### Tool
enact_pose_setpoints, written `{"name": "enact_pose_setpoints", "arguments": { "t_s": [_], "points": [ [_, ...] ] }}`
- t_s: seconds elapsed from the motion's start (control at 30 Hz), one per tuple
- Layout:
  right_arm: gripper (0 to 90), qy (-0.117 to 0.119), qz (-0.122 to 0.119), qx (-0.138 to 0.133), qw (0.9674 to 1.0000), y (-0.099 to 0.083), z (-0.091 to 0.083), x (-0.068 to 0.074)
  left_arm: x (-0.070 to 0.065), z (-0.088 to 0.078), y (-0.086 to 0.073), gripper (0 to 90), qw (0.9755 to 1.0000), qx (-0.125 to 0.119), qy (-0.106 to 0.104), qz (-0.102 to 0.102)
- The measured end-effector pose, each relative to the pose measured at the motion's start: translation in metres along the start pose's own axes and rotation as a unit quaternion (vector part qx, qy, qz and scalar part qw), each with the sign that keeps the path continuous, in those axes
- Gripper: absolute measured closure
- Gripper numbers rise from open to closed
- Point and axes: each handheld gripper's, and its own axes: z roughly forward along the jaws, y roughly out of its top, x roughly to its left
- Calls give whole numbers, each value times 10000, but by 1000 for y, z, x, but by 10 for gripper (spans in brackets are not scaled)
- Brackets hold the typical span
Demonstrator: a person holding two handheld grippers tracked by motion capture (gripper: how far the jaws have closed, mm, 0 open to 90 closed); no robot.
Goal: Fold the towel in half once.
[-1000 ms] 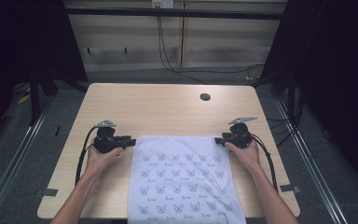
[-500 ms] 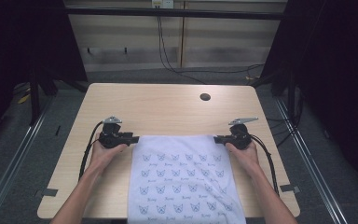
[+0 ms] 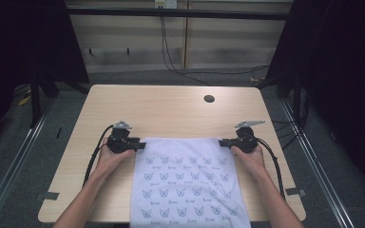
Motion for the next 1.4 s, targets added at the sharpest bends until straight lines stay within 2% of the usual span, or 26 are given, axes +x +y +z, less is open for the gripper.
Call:
{"name": "enact_pose_setpoints", "arguments": {
  "t_s": [0.07, 0.1, 0.13, 0.2, 0.3, 0.4, 0.47, 0.53, 0.7, 0.8, 0.87, 0.9, 0.97, 1.03, 1.13, 1.23, 1.4],
  "points": [
    [851, 94, 27, -22, 9999, 0, 0, 1, -2, 1, 0, 699, 9999, 54, -111, 54],
    [852, 102, 21, -32, 9999, 1, -1, 2, -3, 1, 0, 755, 9999, 64, -89, 104],
    [854, 110, 20, -38, 9999, 1, -1, 3, -3, 1, -1, 803, 9998, 59, -159, 62],
    [860, 167, 3, -71, 9998, 2, -3, 4, -3, -2, -2, 854, 9999, -22, -127, 81],
    [862, 316, -37, -156, 9994, 4, -10, 6, -6, -10, -1, 861, 9993, -156, -338, 21],
    [864, 422, -97, -278, 9987, 6, -19, 12, -10, -22, 1, 861, 9981, -329, -525, 63],
    [865, 434, -143, -429, 9980, 11, -27, 15, -12, -32, 3, 861, 9965, -490, -669, 44],
    [865, 437, -187, -620, 9969, 18, -36, 17, -14, -43, 8, 861, 9944, -696, -789, 136],
    [865, 243, -394, -871, 9951, 46, -60, 20, -14, -60, 29, 866, 9928, -997, -641, 179],
    [865, 182, -432, -1067, 9932, 64, -75, 19, -11, -72, 47, 866, 9898, -1255, -657, 177],
    [866, 120, -435, -1156, 9923, 76, -83, 18, -9, -80, 58, 866, 9863, -1469, -733, 139],
    [865, 98, -447, -1203, 9917, 81, -86, 18, -8, -83, 63, 865, 9856, -1535, -691, 138],
    [865, -30, -533, -1164, 9918, 91, -88, 19, -8, -88, 73, 865, 9838, -1656, -675, 91],
    [865, 11, -540, -1202, 9913, 101, -91, 19, -8, -91, 82, 865, 9840, -1689, -552, 148],
    [865, -74, -572, -1236, 9906, 116, -94, 17, -8, -94, 94, 867, 9844, -1678, -471, 259],
    [865, -214, -602, -1235, 9903, 132, -98, 15, -5, -100, 104, 867, 9826, -1785, -444, 251],
    [865, -259, -652, -1382, 9879, 155, -107, 16, -1, -106, 121, 867, 9808, -1905, -363, 225]
  ]
}}
